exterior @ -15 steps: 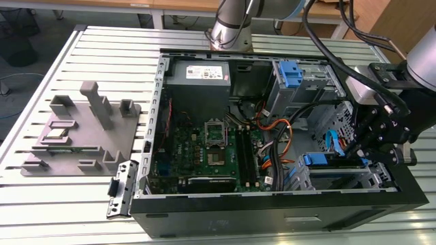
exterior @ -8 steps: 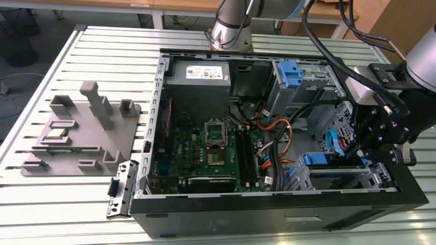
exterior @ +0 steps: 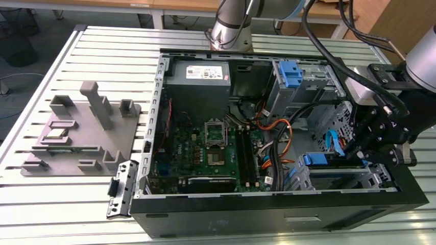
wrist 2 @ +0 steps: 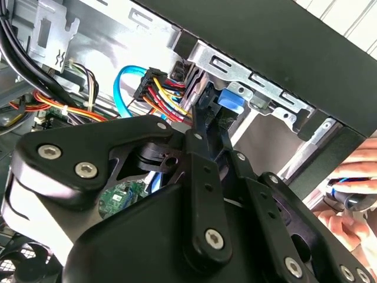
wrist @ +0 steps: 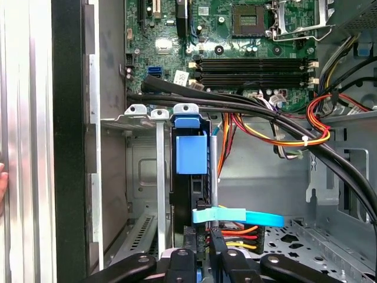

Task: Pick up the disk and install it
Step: 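Insert the second disk wire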

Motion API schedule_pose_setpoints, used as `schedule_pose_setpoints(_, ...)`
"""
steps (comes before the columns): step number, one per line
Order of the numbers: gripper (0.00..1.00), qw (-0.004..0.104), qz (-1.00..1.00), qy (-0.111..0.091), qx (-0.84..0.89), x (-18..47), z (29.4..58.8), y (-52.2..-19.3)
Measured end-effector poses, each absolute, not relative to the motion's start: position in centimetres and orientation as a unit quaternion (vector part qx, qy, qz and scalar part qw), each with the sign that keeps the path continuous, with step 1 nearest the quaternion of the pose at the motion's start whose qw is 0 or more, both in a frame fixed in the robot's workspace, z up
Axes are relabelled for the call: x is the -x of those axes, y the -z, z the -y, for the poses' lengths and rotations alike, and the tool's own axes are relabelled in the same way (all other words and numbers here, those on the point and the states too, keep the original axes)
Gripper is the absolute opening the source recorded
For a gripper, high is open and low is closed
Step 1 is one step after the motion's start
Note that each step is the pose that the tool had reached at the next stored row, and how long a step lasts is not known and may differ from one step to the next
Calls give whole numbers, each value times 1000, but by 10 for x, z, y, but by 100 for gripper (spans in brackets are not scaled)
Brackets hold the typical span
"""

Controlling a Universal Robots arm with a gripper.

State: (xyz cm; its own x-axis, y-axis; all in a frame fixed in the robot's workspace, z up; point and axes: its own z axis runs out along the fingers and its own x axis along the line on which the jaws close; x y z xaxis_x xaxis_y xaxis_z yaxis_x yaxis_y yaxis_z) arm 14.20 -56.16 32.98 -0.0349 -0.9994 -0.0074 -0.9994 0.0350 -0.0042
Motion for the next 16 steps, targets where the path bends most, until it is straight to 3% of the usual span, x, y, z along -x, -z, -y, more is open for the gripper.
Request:
schedule_pose_setpoints(10, 24, 5, -719, -2, 695, -142, 562, -358)
schedule_pose_setpoints(16, 24, 5, -719, -1, 695, -139, 562, -359)
